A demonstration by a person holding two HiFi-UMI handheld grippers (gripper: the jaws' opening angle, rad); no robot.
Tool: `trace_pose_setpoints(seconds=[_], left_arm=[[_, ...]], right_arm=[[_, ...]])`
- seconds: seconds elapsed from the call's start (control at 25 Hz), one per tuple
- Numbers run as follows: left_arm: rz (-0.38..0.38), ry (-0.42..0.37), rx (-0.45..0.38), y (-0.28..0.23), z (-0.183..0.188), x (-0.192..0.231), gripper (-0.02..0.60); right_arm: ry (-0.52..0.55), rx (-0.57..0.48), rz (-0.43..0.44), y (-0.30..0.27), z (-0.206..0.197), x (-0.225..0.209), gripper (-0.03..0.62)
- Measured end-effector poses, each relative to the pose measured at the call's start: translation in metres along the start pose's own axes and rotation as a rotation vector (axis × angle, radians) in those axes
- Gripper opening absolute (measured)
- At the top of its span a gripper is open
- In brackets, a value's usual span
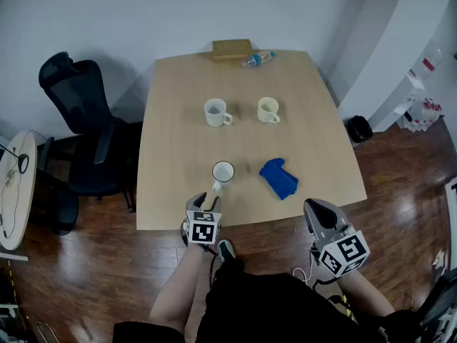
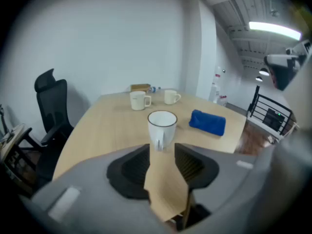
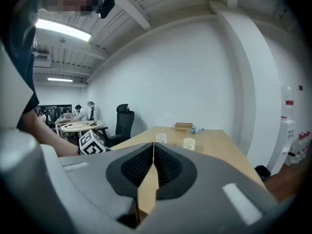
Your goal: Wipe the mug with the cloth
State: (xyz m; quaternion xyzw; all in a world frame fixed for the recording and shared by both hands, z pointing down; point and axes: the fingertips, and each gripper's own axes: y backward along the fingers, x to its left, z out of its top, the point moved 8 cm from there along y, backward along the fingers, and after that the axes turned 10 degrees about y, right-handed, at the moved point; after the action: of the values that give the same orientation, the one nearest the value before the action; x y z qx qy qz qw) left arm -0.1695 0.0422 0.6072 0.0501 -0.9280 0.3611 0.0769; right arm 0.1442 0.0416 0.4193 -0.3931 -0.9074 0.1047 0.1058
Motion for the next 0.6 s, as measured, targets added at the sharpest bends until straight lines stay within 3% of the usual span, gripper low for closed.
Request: trace_pose_setpoints(seconds=[0.24, 0.32, 0.4, 0.6], left_arm=[[-0.037, -0.055, 0.036, -0.054, 0.023, 0.02, 0.167], [-0.026, -0.059, 0.05, -0.06, 0.022, 0.019, 0.164], [-0.002, -0.054, 0.057, -0.064, 0.022, 0.019, 0.119], [0.016, -0.038, 0.027, -0.065, 0.021, 0.015, 0.12]], right_arm=[[-0.094, 0.028, 0.002, -0.076, 0.009, -0.011, 0.008], [-0.093, 0.044, 0.02, -0.087, 0.005, -0.011, 0.008], [-0.095, 0.059, 0.04, -0.098, -0.001, -0.014, 0.008], [-0.133, 0.099, 0.125, -0.123, -0.017, -0.027, 0.008]])
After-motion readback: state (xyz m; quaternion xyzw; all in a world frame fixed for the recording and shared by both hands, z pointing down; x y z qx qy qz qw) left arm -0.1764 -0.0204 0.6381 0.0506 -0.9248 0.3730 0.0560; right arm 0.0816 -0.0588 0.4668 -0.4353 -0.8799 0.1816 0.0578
